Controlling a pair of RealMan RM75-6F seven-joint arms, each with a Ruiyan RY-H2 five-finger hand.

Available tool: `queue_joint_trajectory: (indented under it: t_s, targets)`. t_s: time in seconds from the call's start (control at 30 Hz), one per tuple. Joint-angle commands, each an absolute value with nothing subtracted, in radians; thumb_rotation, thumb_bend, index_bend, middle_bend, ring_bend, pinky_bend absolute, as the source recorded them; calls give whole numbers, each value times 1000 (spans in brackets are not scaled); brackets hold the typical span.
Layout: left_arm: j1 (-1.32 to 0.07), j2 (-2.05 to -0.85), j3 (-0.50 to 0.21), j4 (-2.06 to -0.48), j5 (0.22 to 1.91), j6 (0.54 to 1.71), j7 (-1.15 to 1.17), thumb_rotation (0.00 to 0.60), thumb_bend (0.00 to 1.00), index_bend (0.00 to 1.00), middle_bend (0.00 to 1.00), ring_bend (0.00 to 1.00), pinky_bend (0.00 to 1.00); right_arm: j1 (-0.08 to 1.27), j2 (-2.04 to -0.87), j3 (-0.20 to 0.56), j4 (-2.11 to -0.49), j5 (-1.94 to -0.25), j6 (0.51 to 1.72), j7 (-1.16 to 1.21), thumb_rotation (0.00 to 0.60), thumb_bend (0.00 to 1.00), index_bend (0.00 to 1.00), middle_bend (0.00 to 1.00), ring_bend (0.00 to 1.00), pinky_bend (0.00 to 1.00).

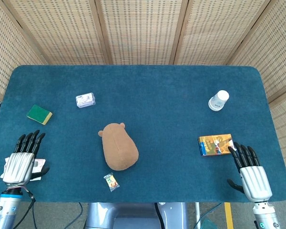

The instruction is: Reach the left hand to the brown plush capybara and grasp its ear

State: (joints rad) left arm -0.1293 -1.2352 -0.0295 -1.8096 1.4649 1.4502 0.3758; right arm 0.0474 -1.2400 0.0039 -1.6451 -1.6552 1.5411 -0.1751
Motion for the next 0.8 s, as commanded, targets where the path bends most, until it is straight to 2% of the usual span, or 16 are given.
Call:
queue_joint_trajectory:
  t_s: [0.03,0.13,0.3,0.67,0.8]
  targets:
    - [-131,-1238,-31,-1809,1462,1448,375,600,150,0,0,0,0,49,-1241,4,-1645,-1655,1539,-176,600,124,0,0,0,0]
    - [-137,-1240,-38,-1810,1450,1439,364,600,151,14,0,0,0,50,-1243,4,-1641,-1651,1534,-175,600,124,0,0,0,0]
    - [-159,-1242,-70,-1828,1397,1400,317,600,159,134,0,0,0,52,-1245,8,-1636,-1637,1525,-171,600,124,1,0,0,0]
    - [-316,-1118,-233,-1963,1048,1101,144,600,206,291,0,0,0,65,-1259,24,-1618,-1610,1507,-171,600,124,4,0,0,0]
    - [-419,-1069,-304,-1950,834,967,139,600,246,327,0,0,0,69,-1266,31,-1607,-1590,1496,-174,600,125,5,0,0,0]
